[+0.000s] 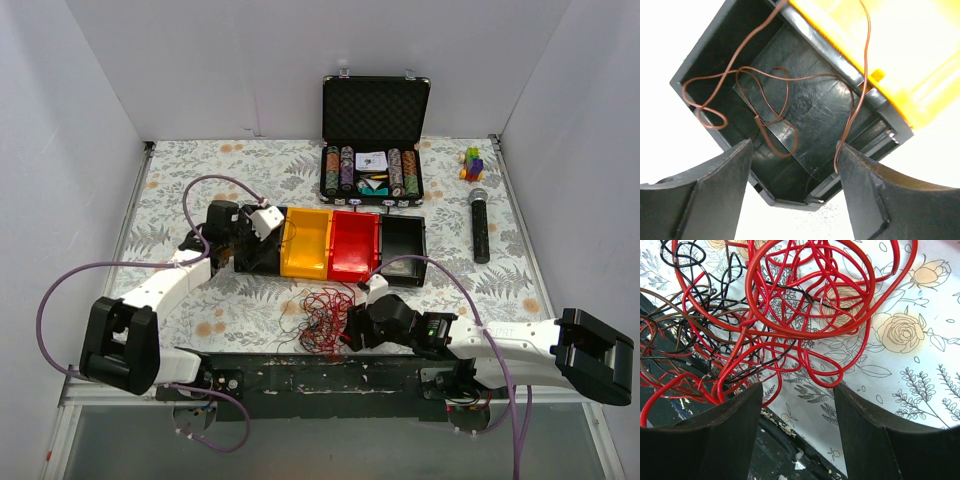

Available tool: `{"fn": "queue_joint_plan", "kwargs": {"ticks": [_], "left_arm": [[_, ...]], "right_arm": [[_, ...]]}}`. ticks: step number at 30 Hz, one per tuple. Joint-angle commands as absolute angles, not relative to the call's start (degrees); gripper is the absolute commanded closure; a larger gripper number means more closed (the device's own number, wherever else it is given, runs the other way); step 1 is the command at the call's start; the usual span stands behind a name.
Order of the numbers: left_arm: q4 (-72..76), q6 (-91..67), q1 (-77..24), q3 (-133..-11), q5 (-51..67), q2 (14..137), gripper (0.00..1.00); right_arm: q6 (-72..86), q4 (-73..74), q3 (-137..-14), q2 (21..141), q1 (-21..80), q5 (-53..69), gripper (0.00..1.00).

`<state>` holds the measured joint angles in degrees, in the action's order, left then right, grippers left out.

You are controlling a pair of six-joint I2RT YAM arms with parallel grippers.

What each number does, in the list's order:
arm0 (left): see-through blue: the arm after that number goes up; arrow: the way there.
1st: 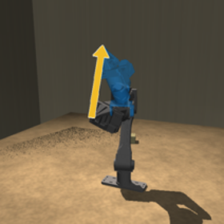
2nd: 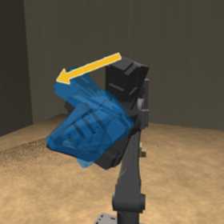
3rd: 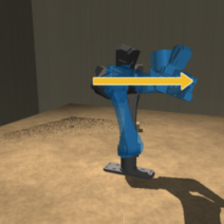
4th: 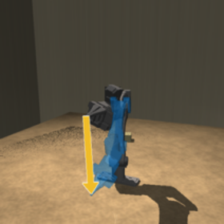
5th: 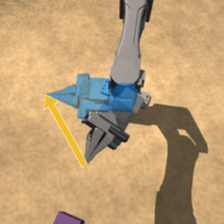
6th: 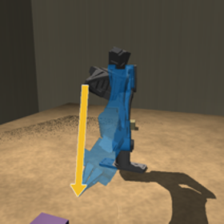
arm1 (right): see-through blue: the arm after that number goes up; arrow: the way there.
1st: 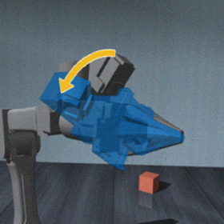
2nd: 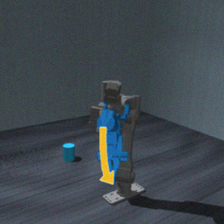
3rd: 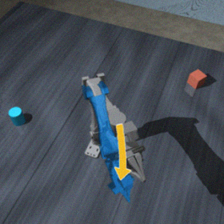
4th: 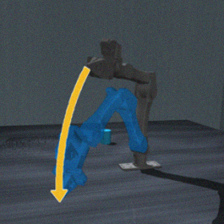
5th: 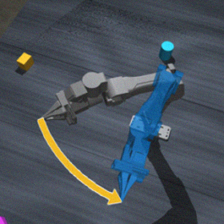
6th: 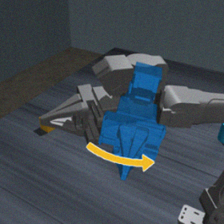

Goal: Untangle the cables

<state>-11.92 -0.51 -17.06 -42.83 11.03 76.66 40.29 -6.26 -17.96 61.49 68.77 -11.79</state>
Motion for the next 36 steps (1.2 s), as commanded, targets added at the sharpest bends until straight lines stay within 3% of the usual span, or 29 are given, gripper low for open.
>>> {"fn": "queue_joint_plan", "kwargs": {"ticks": [1,7,17,28,36], "left_arm": [[-18.35,-4.13,-17.14,-48.33,16.95,70.32,0.29],[-22.85,-6.06,-17.23,-52.21,21.26,69.26,0.3],[-18.39,-9.57,-20.12,-55.81,26.37,75.4,0.32],[-3.18,-4.23,-34.44,-52.65,4.24,83.49,0.32],[7.38,1.67,-35.77,-50.27,-6.06,89.38,0.33]], "right_arm": [[40.43,0.53,-16.26,63.63,69.08,-10.63,0.32],[40.43,0.53,-16.08,63.46,69.08,-10.63,0.32],[40.6,0.61,-16.0,63.02,69.08,-10.72,0.32],[40.69,0.61,-16.26,63.55,69.08,-11.07,0.32],[40.87,1.67,-16.35,62.76,69.17,-11.78,0.32]]}}
